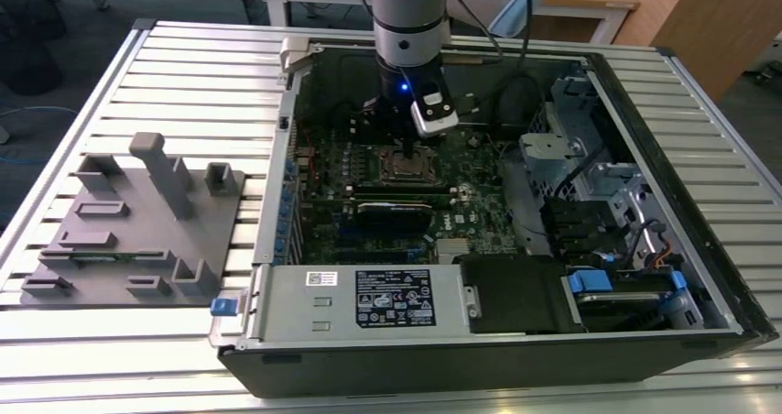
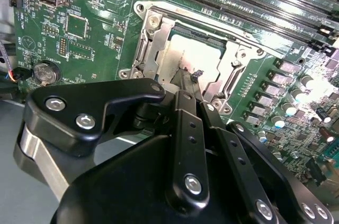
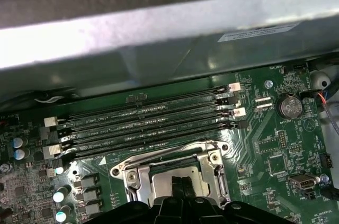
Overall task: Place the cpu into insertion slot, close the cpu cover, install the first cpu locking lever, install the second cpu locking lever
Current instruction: 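Install the first cpu locking lever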
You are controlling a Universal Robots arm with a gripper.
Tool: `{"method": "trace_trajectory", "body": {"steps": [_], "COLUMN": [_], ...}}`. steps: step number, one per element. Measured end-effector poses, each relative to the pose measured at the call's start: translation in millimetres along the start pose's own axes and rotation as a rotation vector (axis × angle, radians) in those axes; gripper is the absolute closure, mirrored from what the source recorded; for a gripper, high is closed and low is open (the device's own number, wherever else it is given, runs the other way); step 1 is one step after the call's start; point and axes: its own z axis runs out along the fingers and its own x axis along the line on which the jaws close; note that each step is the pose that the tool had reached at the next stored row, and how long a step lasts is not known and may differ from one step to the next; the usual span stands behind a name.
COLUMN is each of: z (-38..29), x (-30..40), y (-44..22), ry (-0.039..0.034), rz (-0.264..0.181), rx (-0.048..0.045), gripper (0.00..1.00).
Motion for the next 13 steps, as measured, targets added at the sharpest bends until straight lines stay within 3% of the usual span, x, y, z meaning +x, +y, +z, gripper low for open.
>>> {"method": "trace_trajectory", "body": {"steps": [6,9,13], "z": [0.1,0.1,0.1], "x": [-0.4,-0.4,-0.6], "y": [-0.2,-0.2,-1.0], "ry": [0.0197,0.0202,0.0261], "rz": [0.001,0.001,0.003], "rx": [0.0008,0.0007,-0.0209], "gripper": [0.90,0.90,0.90]}}
